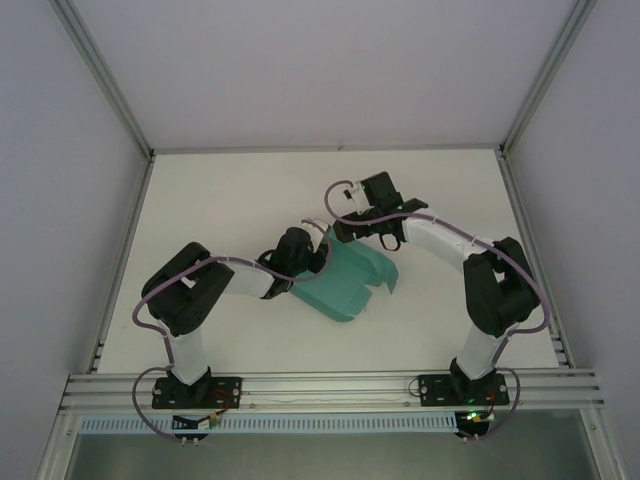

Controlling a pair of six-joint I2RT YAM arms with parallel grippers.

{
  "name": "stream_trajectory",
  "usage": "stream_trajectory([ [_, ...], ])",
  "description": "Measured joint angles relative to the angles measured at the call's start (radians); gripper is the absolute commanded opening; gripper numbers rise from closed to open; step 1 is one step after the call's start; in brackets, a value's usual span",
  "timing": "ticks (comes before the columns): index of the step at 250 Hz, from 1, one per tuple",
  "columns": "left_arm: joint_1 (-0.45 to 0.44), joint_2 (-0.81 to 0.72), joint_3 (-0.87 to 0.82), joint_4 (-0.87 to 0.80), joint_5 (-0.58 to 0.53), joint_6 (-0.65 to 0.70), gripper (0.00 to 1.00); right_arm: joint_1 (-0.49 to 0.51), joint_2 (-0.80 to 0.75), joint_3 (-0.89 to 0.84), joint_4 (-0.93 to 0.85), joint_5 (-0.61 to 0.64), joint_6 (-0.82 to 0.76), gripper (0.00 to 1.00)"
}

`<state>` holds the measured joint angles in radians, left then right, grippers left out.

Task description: Assemble paper box

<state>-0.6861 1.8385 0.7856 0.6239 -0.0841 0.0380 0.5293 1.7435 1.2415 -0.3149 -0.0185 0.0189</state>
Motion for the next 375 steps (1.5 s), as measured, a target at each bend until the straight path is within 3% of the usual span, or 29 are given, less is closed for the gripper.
stream_trajectory([
  [62, -0.001, 0.0, -0.002, 0.009, -0.023, -0.04, 0.25, -0.001, 0.002, -0.02, 0.038, -0.045, 0.008, 0.75],
  [77, -0.001, 0.002, 0.001, 0.008, -0.023, -0.045, 0.2, -0.001, 0.002, -0.023, 0.042, -0.05, 0.007, 0.75],
  [102, -0.001, 0.016, 0.021, 0.003, -0.024, -0.05, 0.0, -0.001, 0.002, -0.026, 0.053, -0.053, 0.008, 0.75],
  [134, -0.005, 0.032, 0.047, -0.012, -0.046, -0.045, 0.0, -0.007, 0.002, -0.029, 0.067, -0.043, 0.007, 0.75],
  [178, -0.039, 0.056, 0.07, -0.02, -0.219, -0.087, 0.0, -0.008, 0.0, -0.055, 0.121, -0.026, 0.051, 0.78],
  [225, -0.045, 0.056, 0.069, -0.033, -0.33, -0.144, 0.0, -0.004, -0.087, -0.142, 0.143, 0.082, 0.14, 1.0],
  [309, -0.027, -0.061, 0.105, -0.296, -0.46, -0.295, 0.0, -0.004, -0.474, -0.302, 0.04, 0.29, 0.253, 1.0],
  [375, -0.027, -0.129, 0.113, -0.38, -0.436, -0.342, 0.0, -0.006, -0.394, -0.307, 0.036, 0.343, 0.28, 1.0],
])
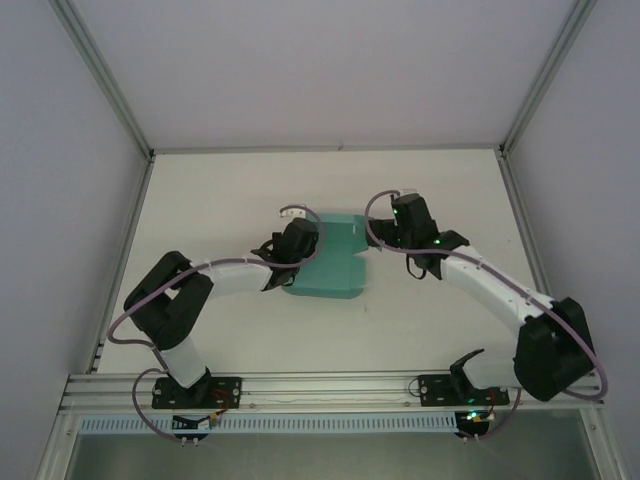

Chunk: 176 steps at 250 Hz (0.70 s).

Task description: Assemble paper box

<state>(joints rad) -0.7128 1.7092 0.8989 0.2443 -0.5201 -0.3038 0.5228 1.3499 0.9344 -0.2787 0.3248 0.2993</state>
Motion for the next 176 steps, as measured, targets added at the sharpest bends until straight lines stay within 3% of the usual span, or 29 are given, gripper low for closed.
stream_trajectory([
  [75, 0.0, -0.028, -0.001, -0.016, 0.044, -0.055, 0.0, 0.006, 0.191, 0.056, 0.117, -0.162, 0.007, 1.0],
  [139, 0.001, -0.079, -0.011, -0.049, 0.066, -0.124, 0.0, 0.018, 0.178, 0.01, 0.257, -0.196, 0.08, 1.0],
  [176, 0.001, -0.122, -0.012, -0.103, 0.054, -0.146, 0.0, 0.021, 0.065, -0.087, 0.231, -0.156, 0.114, 1.0],
])
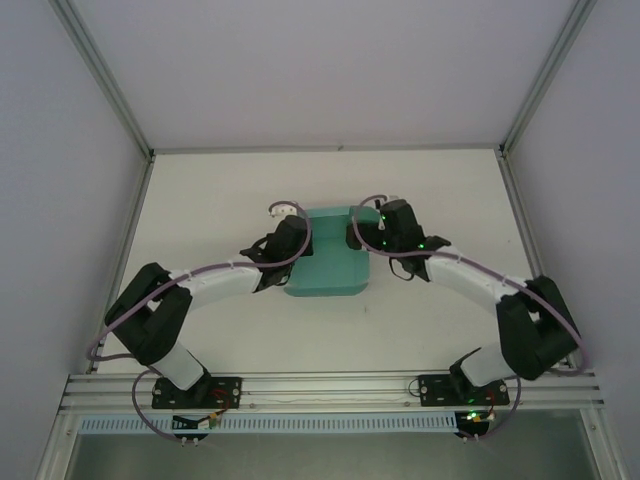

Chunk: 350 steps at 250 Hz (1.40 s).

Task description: Assemble paper box

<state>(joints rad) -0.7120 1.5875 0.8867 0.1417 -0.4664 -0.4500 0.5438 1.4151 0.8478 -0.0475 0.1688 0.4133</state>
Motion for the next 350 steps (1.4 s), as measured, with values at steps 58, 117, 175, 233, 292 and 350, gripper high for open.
stream_trajectory([
  [58, 0.0, -0.006, 0.008, -0.063, -0.03, -0.003, 0.0, 0.0, -0.161, -0.095, -0.093, 0.09, 0.05, 1.0],
  [117, 0.0, 0.004, 0.038, -0.083, -0.024, 0.003, 0.0, -0.001, -0.081, -0.108, -0.136, 0.15, 0.061, 1.0],
  [175, 0.001, 0.031, 0.041, -0.089, -0.032, 0.024, 0.0, -0.001, 0.069, 0.053, -0.153, 0.189, 0.018, 1.0],
  [233, 0.001, 0.055, 0.058, -0.093, -0.032, 0.027, 0.0, 0.007, 0.144, 0.145, -0.137, 0.157, -0.046, 1.0],
  [292, 0.001, 0.077, 0.095, -0.109, -0.033, 0.023, 0.0, 0.034, 0.191, 0.145, -0.08, 0.035, -0.063, 1.0],
  [350, 0.001, 0.08, 0.098, -0.117, -0.05, 0.015, 0.0, 0.041, 0.159, 0.138, -0.138, 0.162, -0.034, 1.0],
])
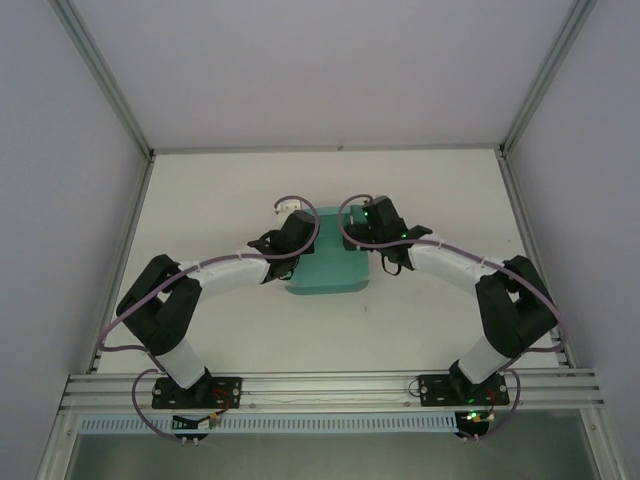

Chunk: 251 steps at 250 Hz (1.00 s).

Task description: Assemble paper box

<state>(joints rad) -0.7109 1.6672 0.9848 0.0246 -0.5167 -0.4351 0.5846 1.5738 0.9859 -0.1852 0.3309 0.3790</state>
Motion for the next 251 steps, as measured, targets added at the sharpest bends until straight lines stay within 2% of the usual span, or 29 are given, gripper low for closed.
stream_trajectory([
  [46, 0.0, 0.0, 0.0, -0.007, -0.002, -0.008, 0.0, -0.017, -0.111, -0.085, -0.068, 0.099, 0.06, 1.0],
  [111, 0.0, 0.0, 0.0, -0.008, -0.001, -0.014, 0.0, -0.049, -0.129, -0.154, -0.062, 0.098, 0.085, 1.0],
  [220, 0.0, 0.0, 0.0, -0.005, 0.002, -0.018, 0.0, -0.045, 0.013, -0.013, 0.047, -0.027, -0.015, 1.0],
  [251, 0.0, 0.001, 0.0, -0.013, 0.0, -0.022, 0.0, -0.01, 0.055, 0.006, 0.069, -0.08, -0.029, 1.0],
])
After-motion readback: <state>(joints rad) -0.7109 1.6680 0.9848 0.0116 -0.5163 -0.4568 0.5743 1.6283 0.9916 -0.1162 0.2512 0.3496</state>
